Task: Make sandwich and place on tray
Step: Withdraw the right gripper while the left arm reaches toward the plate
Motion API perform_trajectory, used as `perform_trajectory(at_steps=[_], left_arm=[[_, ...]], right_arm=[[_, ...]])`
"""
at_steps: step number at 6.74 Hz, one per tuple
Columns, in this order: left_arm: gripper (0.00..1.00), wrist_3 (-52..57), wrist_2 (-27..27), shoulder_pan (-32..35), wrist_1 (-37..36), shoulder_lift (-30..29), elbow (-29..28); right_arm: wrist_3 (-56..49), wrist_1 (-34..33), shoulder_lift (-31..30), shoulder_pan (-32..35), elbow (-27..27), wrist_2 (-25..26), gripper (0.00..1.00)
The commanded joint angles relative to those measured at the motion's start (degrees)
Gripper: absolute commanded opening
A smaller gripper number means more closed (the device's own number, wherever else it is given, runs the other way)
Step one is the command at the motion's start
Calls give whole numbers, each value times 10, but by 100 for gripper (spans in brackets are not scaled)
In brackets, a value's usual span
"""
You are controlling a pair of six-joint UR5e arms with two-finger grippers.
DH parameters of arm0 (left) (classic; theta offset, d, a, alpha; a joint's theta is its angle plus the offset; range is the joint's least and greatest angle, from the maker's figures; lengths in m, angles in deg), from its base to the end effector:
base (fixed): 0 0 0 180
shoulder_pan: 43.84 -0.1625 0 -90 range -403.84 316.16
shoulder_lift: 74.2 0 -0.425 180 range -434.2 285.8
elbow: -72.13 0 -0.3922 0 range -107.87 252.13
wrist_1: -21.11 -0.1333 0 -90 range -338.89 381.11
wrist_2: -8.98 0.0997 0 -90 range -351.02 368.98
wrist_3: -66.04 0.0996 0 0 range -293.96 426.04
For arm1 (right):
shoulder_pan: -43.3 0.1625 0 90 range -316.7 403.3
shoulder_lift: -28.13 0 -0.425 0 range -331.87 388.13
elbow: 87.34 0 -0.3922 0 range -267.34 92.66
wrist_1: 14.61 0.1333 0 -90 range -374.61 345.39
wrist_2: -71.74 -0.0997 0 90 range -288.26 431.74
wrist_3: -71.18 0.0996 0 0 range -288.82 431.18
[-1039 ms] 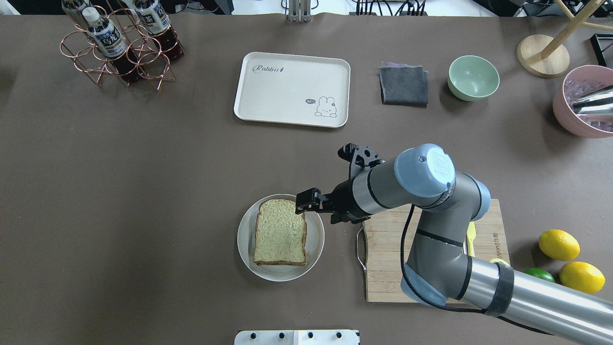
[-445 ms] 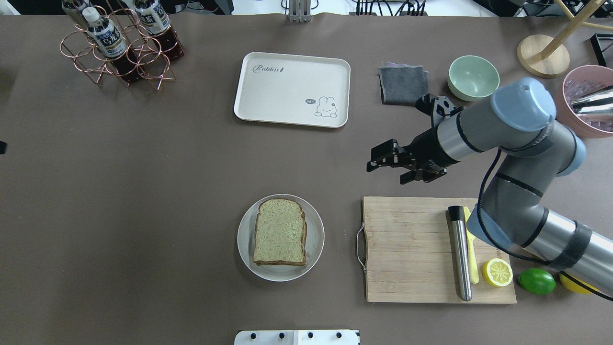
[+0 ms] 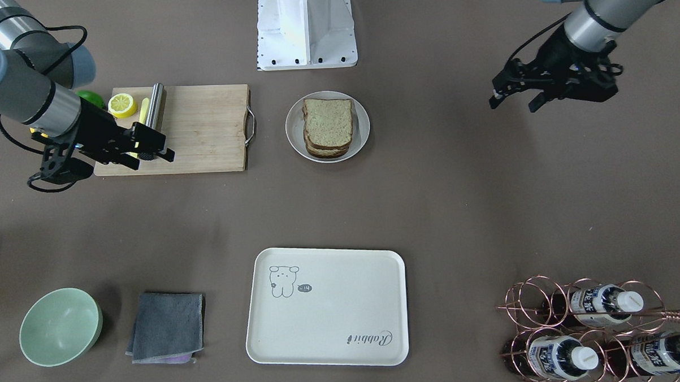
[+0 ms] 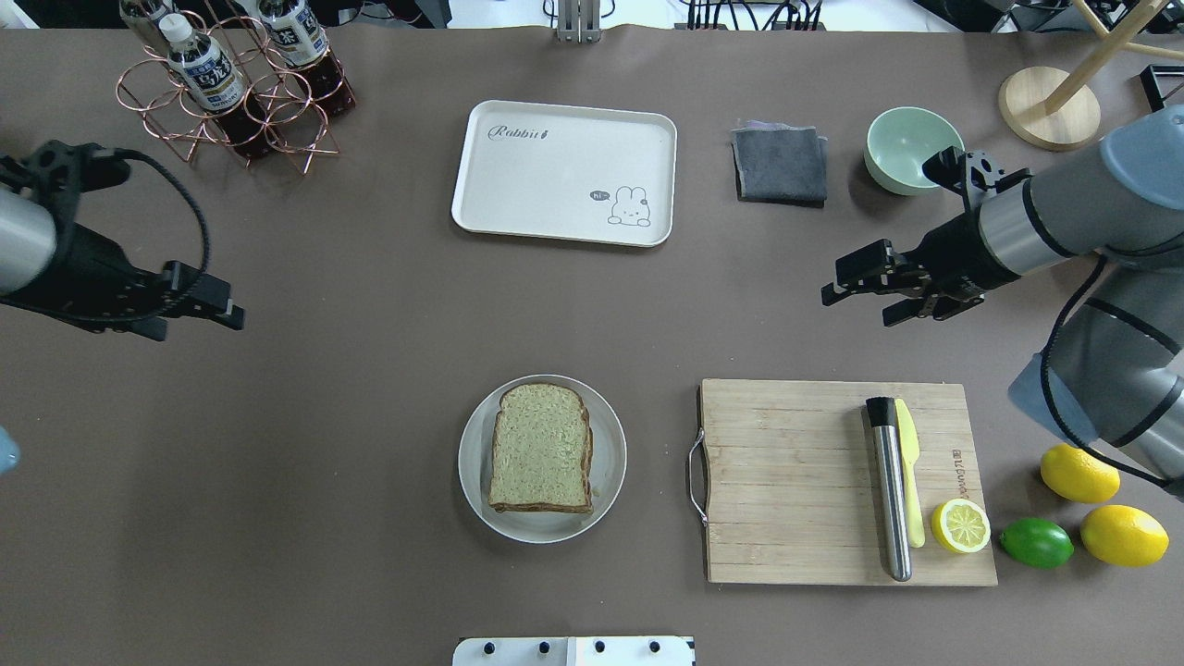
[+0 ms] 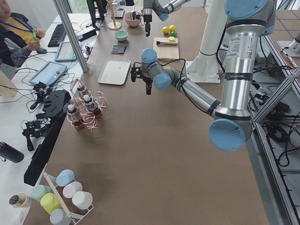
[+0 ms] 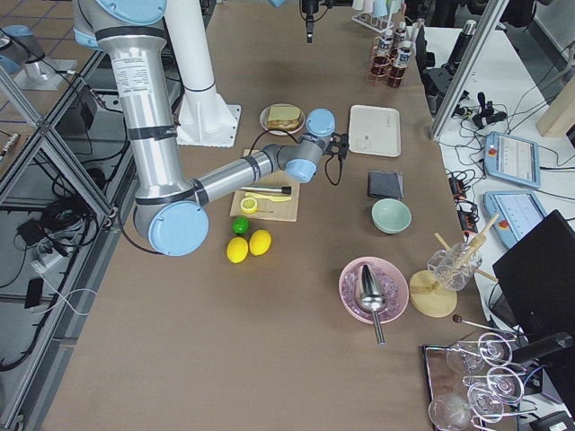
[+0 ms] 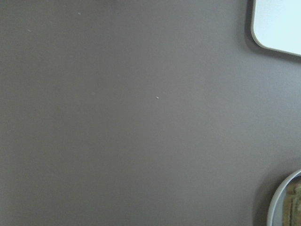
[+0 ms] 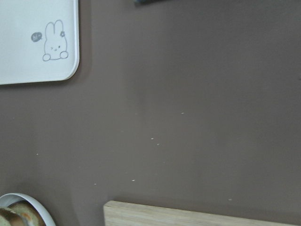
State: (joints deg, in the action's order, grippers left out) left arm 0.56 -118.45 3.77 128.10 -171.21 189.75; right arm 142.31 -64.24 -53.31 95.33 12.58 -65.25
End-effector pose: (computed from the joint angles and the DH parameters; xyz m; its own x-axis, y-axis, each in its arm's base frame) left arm 0.2823 -0.4172 0.3324 0.4909 -0.0490 -0.8698 0.0676 0.9975 -0.0180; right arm -0.2876 -0.4668 0.4083 0.3505 0.0906 0.9322 -0.0416 0.9958 -0.0811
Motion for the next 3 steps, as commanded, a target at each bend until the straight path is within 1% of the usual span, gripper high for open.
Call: perform_trajectory(at_steps=[1,2,3], left_arm=[[97,-108,104,-129,1,-91,-43],[97,-111,155,-183,1,-112,-62],[93,-117,185,-217,4,-121,-88]], right_arm=[[-90,0,-67,39,-2,-8,100],[-180,-1,-118,76,-1,-12,100],[-230,-1,-149,96,-1,-13,100]])
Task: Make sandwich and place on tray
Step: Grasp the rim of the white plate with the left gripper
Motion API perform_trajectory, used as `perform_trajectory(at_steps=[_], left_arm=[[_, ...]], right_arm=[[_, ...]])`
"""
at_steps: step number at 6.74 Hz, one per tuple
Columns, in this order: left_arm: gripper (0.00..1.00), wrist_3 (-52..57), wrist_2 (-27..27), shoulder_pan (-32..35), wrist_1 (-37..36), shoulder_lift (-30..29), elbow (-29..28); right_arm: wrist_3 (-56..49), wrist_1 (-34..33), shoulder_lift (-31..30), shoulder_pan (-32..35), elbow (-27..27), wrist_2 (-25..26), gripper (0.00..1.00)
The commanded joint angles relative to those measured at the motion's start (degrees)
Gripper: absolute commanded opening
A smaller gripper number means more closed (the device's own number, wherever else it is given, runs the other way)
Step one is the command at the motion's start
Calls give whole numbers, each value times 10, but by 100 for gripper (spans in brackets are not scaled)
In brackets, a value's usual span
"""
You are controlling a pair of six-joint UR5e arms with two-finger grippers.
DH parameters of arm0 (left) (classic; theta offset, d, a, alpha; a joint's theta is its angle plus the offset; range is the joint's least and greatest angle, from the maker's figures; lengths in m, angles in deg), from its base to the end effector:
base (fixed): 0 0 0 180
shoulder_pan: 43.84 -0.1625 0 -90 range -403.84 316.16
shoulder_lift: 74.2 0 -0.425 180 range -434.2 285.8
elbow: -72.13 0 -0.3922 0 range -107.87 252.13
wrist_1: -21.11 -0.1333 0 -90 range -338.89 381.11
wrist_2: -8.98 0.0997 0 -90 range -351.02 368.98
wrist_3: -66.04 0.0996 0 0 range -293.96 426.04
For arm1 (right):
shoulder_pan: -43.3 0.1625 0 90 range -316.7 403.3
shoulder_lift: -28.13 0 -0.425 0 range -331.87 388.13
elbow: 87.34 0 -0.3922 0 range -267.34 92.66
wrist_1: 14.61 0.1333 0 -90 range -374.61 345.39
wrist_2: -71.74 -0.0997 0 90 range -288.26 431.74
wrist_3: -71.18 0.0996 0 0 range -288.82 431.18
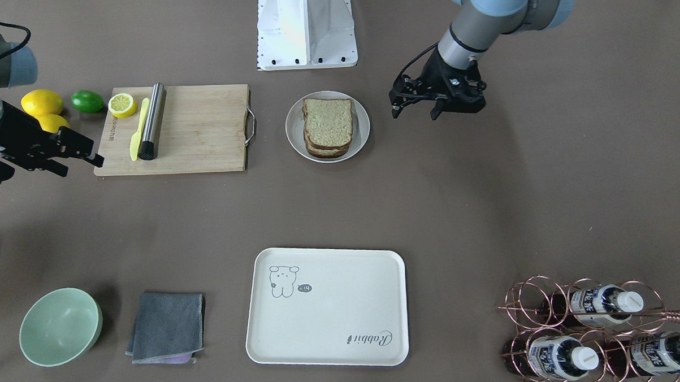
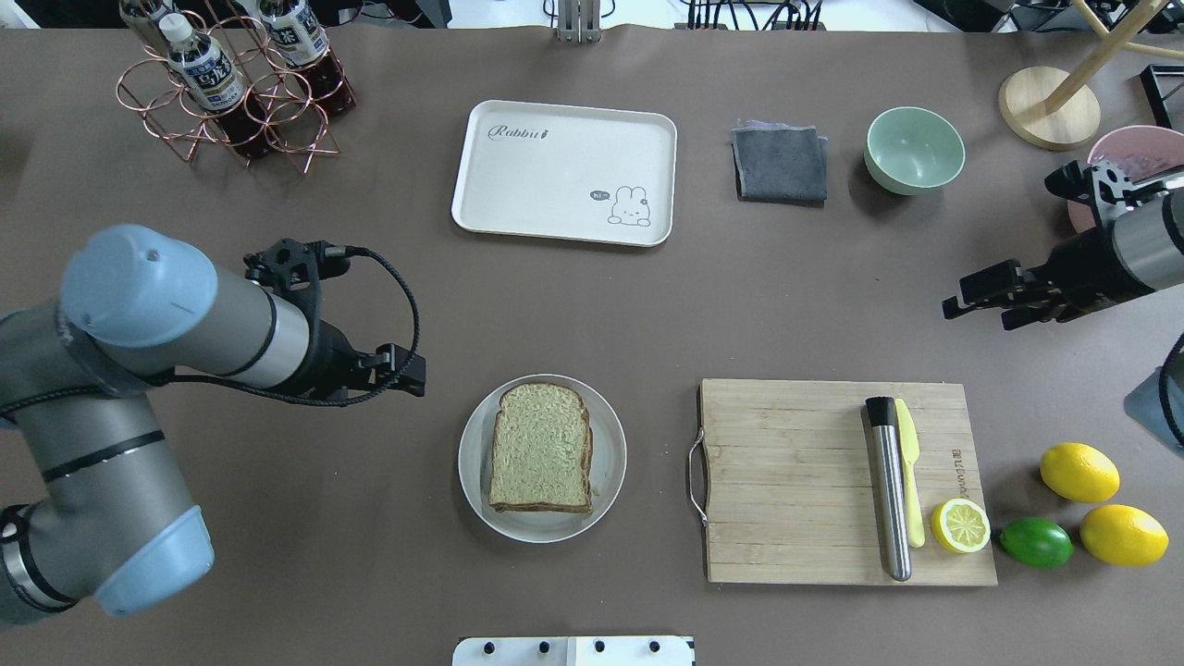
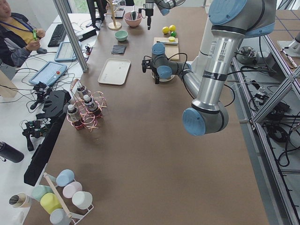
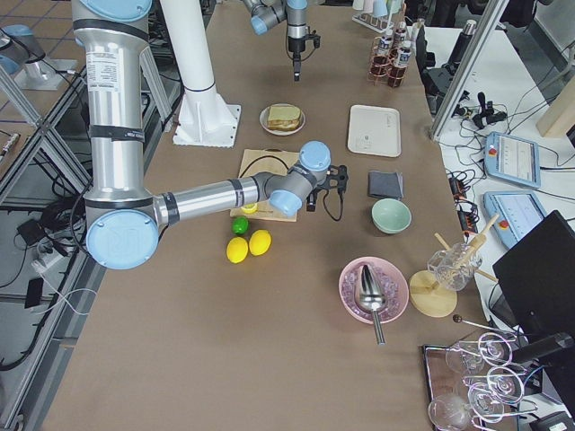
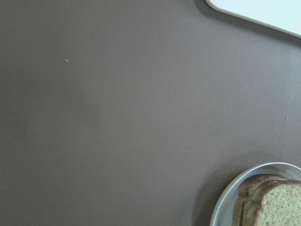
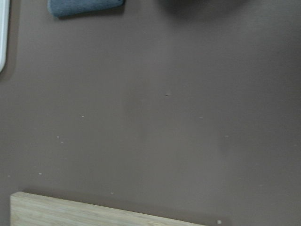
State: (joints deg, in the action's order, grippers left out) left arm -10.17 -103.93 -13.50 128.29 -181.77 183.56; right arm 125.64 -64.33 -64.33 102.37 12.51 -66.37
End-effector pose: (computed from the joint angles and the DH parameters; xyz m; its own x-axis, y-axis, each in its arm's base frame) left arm 0.4397 -0.3669 0.2891 0.5109 -0.0446 -0.8585 0.0663 0.9977 -0.0124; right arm -0.1996 -0.4482 0.5077 0.4501 -0.0039 0.8929 -0.0347 0.9992 0.0218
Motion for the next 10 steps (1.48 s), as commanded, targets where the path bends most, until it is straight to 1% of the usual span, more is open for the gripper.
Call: perform_trajectory(at_steps=[1,2,3,4,5,6,7,8,9,10], left_arm=[[89,-11,42,-53,2,-38,-49],[75,-11,42,-58,5,-39,-56],[75,-12,42,-59,34,-39,-73],[69,-31,41,-59,63,-39,-86],[65,-37,41,-60,69,-39,-90],[58,-49,41,-66,70,-40,-90],[57,-52,42,-77,70,-39,-94],[54,-54,42,-78,71,-41,-97],[50,-54,42,-79,71,-43,-97],[37,-54,41,-80,71,-45,-96]], right_arm=[[-70,0,-53,34,2,-3,100],[-85,0,-66,43,3,-3,100],[-138,-1,-90,60,0,-3,100],[-198,-18,-105,88,-1,-5,100],[-250,-54,-106,110,2,-5,100],[-302,-90,-105,131,2,-5,100],[-346,-119,-105,152,2,-4,100],[-371,-142,-104,160,3,0,100],[-373,-147,-103,162,3,2,100],[-373,-149,-103,163,3,2,100]])
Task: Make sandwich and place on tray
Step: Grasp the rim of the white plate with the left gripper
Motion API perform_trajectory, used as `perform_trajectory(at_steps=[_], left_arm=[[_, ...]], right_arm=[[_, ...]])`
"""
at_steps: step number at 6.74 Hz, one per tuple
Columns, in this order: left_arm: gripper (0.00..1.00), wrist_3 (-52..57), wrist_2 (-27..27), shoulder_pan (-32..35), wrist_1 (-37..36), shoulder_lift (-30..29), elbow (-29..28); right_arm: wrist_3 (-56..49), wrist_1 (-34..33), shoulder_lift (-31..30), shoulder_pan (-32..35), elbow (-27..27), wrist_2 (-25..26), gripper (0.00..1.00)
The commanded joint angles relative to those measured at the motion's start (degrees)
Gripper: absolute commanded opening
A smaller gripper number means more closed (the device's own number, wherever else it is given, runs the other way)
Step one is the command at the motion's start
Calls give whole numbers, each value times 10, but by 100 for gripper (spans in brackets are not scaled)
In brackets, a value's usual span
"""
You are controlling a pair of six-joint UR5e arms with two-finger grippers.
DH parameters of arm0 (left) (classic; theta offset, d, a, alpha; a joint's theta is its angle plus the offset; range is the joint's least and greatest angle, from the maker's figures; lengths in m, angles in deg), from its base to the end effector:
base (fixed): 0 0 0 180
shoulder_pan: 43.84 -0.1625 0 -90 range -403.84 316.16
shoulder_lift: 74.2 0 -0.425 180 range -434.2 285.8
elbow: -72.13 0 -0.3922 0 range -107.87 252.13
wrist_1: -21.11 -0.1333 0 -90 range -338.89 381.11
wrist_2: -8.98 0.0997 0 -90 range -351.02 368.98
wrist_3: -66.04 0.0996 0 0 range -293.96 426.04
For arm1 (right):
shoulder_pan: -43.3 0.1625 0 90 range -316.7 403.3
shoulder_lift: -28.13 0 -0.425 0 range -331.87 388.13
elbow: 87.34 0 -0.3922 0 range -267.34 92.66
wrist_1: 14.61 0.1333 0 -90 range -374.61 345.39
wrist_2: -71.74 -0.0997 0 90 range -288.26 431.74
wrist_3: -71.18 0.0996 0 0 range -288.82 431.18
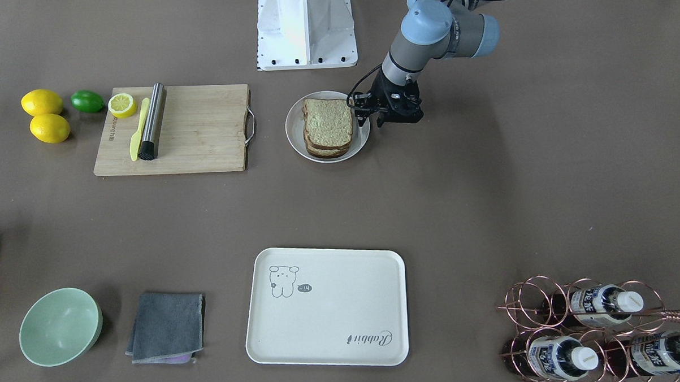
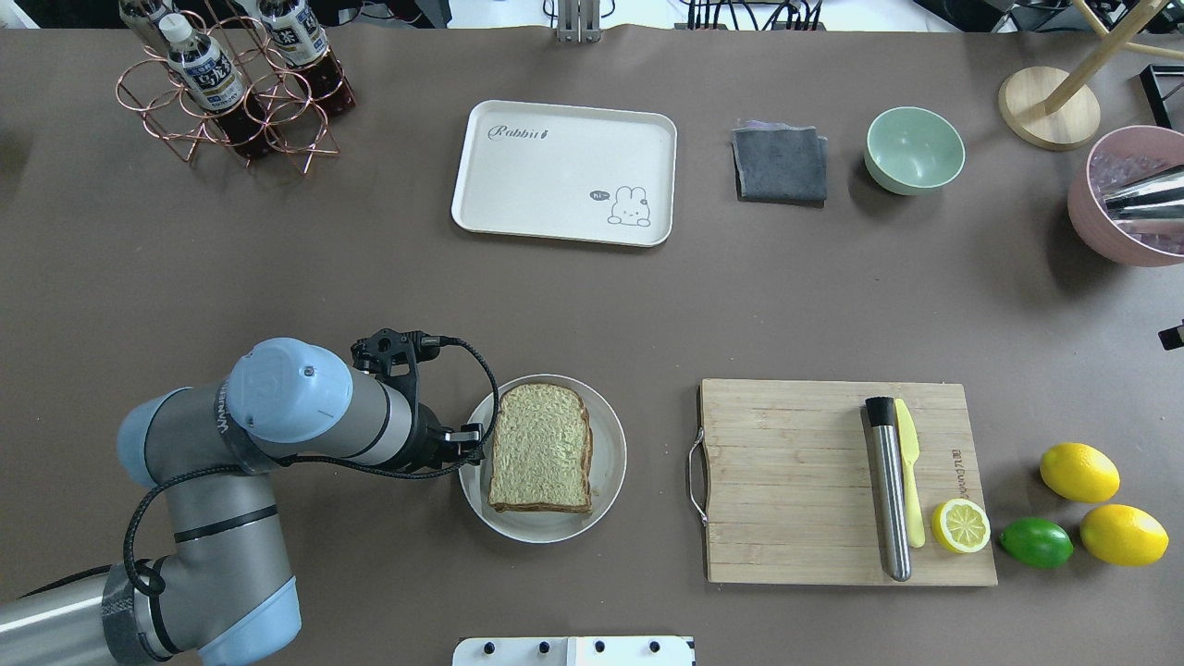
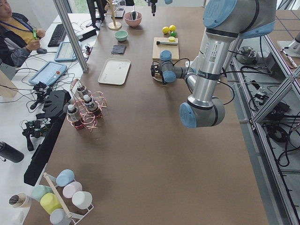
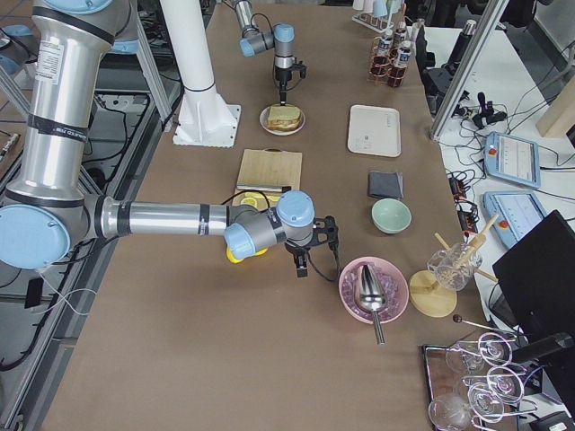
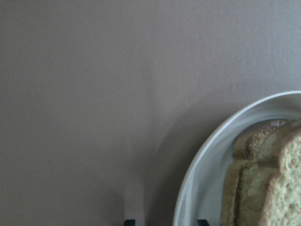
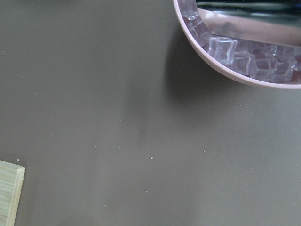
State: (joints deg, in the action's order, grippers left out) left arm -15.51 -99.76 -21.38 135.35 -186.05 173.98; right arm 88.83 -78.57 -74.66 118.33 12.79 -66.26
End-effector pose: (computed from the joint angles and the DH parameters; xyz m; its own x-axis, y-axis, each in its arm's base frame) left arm 0.5318 -0.3295 0.3049 0.5014 -0.0567 -0.8634 0.0369 0.9983 -0.0441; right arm -0.0501 -0.4169 0.6168 0.6153 -0.1673 0.7703 0.0530 0.9838 0.1713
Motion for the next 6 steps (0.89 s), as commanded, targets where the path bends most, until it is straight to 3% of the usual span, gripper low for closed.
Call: perform_trajectory(at_steps=[1,3,6], left_arm=[[12,-6,-1,-3,0,-5,-2],[0,-14,-1,-4,0,-9,-2],[0,-66,-4,7,59,-9,1]], right_arm=[[-5,-8,1,1,0,2,100],[-5,-8,1,-2,1,2,100],[-4,-9,1,-6,7,2,100]])
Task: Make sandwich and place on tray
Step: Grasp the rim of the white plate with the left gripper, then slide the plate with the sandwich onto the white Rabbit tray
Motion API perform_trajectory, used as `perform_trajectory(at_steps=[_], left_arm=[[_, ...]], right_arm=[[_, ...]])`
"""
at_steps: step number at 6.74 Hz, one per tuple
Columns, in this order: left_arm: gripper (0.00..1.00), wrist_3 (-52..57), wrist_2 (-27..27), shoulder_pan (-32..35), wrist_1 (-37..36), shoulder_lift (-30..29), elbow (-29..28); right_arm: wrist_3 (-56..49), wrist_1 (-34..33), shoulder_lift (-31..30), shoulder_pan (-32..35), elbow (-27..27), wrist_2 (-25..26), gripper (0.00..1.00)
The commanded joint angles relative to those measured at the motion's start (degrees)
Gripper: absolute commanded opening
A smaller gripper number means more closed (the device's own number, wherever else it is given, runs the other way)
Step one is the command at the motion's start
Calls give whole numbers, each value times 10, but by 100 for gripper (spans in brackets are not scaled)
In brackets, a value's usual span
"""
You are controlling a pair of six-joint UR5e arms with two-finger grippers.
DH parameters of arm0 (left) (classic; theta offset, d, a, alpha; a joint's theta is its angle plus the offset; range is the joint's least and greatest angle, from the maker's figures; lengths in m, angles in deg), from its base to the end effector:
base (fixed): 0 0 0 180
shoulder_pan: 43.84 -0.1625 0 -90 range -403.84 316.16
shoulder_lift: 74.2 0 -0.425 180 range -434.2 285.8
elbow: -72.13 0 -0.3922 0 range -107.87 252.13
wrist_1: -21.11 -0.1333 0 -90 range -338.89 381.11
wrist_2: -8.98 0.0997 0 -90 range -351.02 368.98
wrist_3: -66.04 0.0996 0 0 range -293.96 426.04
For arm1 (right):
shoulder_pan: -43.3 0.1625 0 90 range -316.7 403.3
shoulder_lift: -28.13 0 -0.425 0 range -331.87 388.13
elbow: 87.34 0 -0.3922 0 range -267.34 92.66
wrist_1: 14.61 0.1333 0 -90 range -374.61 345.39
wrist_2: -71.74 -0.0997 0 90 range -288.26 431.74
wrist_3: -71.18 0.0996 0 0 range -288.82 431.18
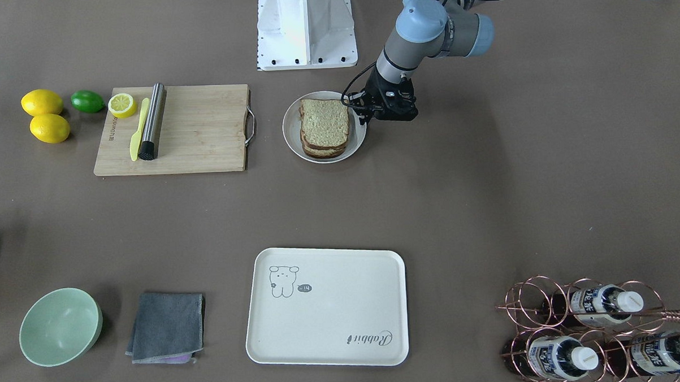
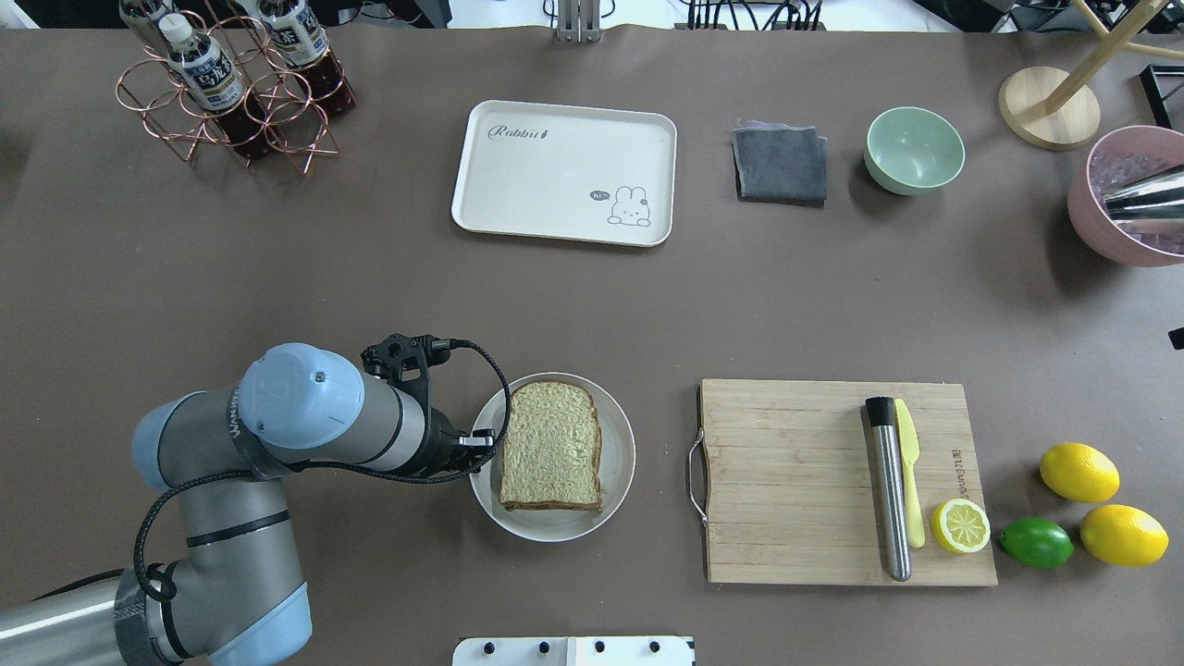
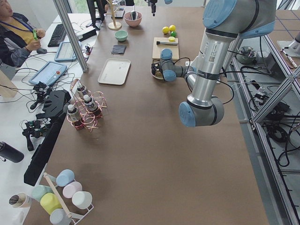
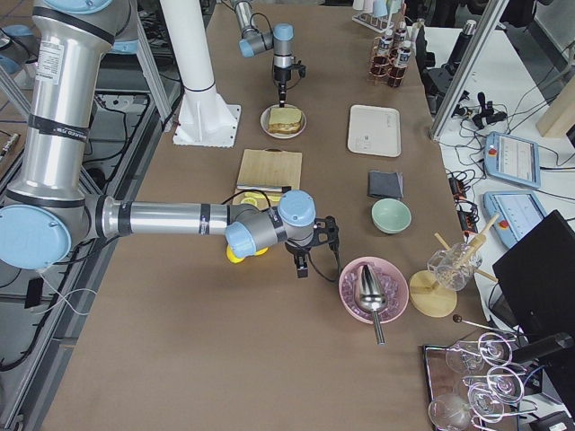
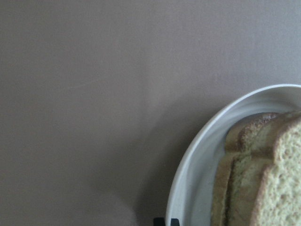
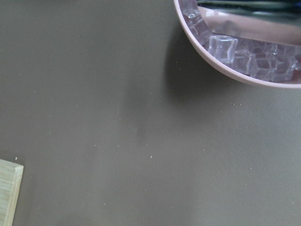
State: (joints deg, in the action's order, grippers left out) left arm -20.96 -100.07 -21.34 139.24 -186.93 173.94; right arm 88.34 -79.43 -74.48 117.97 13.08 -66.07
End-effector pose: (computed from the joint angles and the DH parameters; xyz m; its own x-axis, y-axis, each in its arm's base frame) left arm 0.5312 -0.3291 0.2868 0.4285 -0.1239 -0.8950 0.0715 0.9921 -0.1032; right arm -0.0529 -0.4179 0.6149 0.6176 -0.1744 0.7669 0.0640 0.9830 0.1719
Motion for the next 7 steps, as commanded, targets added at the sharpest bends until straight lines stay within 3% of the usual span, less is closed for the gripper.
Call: perform_trajectory(at_steps=[1,3,4,7], left_arm=[[0,-32,-3,21,50,0,1],[0,-37,-15,51,63,-10,-4],[0,-31,-67,94,60,-24,-20],[0,82,-140,201,58,-123,-173]], right_arm=[[1,-5,0,-3,10,0,100],[1,-11,0,-4,18,2,100],[1,-11,-2,-1,23,2,100],[2,-14,-2,-4,26,3,100]])
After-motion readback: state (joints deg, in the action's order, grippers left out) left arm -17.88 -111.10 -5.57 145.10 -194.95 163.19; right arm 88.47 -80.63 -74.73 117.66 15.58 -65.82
